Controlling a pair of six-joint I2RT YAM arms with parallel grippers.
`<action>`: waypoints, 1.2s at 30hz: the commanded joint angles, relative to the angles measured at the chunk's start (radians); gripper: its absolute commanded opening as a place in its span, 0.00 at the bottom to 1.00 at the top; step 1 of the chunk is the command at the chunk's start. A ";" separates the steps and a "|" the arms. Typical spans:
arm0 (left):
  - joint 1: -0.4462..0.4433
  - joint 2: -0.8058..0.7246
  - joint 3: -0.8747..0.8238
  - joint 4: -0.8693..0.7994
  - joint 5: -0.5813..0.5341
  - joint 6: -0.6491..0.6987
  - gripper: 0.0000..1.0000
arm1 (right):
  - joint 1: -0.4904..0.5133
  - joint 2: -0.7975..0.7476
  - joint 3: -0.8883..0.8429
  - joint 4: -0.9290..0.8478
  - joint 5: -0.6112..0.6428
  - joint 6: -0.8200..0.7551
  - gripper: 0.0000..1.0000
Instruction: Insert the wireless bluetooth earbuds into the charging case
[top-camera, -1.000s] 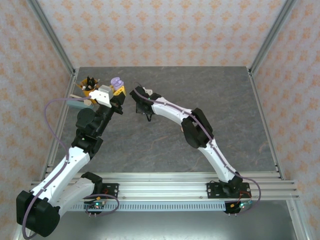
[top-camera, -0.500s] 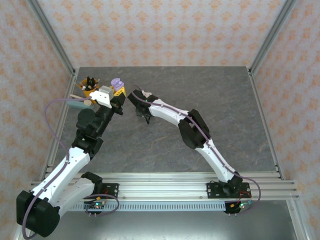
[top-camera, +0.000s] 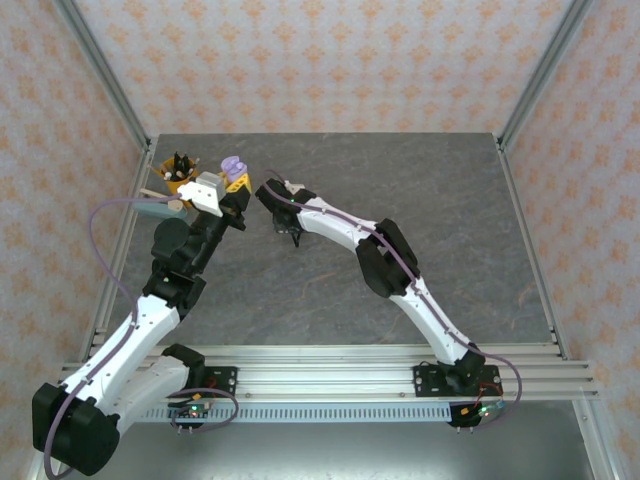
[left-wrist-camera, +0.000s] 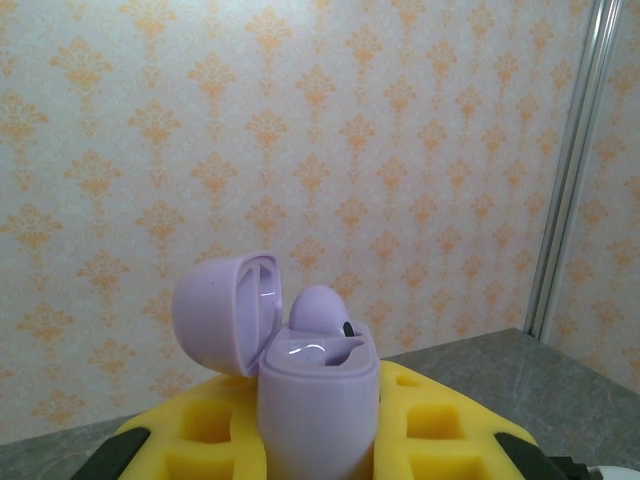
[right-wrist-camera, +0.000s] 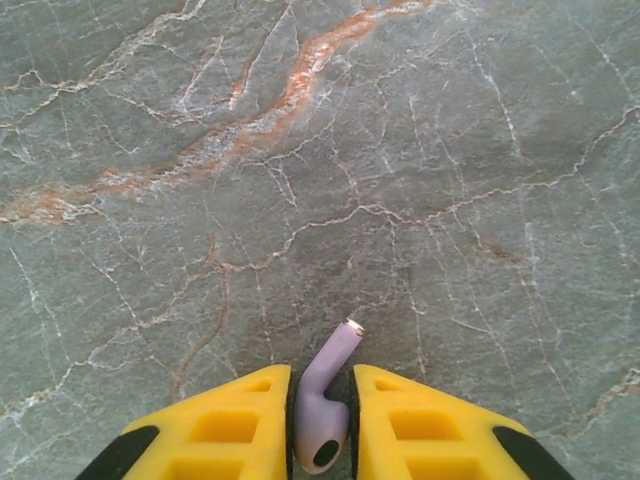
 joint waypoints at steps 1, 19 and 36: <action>0.006 -0.021 -0.008 0.026 -0.013 -0.015 0.00 | 0.004 -0.038 -0.071 -0.002 0.006 0.001 0.17; 0.006 -0.030 -0.001 -0.018 0.017 -0.015 0.00 | 0.004 -0.536 -0.748 0.276 -0.259 -0.045 0.13; 0.006 -0.093 -0.029 -0.079 0.037 -0.038 0.00 | 0.004 -0.611 -0.917 0.279 -0.407 -0.278 0.30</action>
